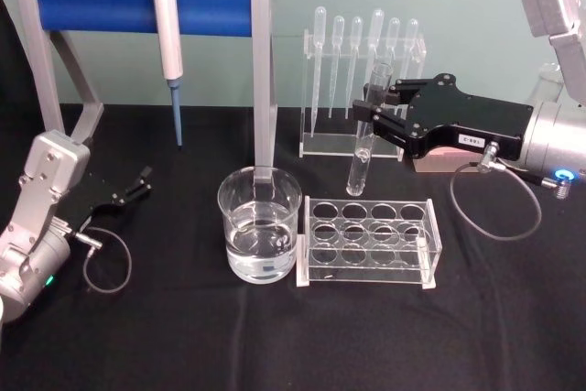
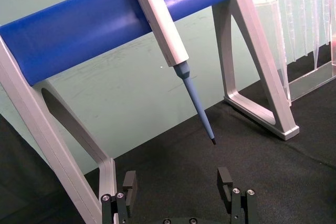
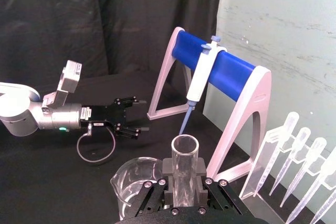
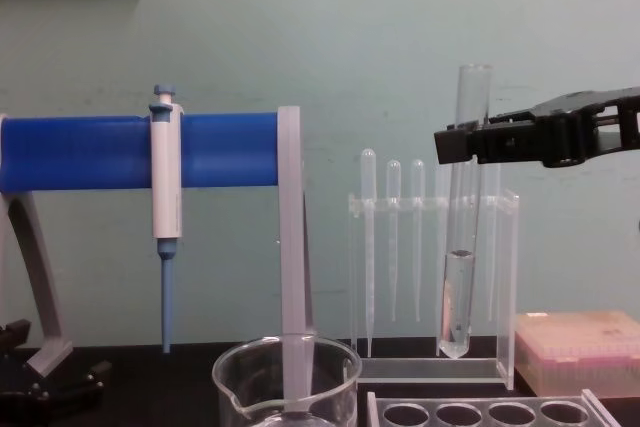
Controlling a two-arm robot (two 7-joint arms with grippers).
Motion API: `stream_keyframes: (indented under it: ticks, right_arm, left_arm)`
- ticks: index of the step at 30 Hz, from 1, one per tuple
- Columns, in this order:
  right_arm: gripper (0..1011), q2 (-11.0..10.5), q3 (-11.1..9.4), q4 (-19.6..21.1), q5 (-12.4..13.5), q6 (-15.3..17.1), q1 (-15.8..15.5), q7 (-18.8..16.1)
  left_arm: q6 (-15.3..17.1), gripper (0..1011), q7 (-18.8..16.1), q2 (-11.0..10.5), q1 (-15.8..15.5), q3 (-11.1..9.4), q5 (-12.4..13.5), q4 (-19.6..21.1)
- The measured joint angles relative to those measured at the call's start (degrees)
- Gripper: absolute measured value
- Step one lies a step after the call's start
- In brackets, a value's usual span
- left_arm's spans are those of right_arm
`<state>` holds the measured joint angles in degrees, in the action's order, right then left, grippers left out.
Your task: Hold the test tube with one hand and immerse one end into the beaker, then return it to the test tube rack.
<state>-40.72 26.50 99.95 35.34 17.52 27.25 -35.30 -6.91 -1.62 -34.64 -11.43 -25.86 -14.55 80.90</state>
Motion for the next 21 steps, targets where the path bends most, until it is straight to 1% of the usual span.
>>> stream_keyframes:
  ticks: [21]
  right_arm:
    - [241, 0.0, 0.0, 0.0, 0.0, 0.0, 0.0, 0.0]
  left_arm:
    - [0.0, 1000, 0.0, 0.0, 0.0, 0.0, 0.0, 0.0]
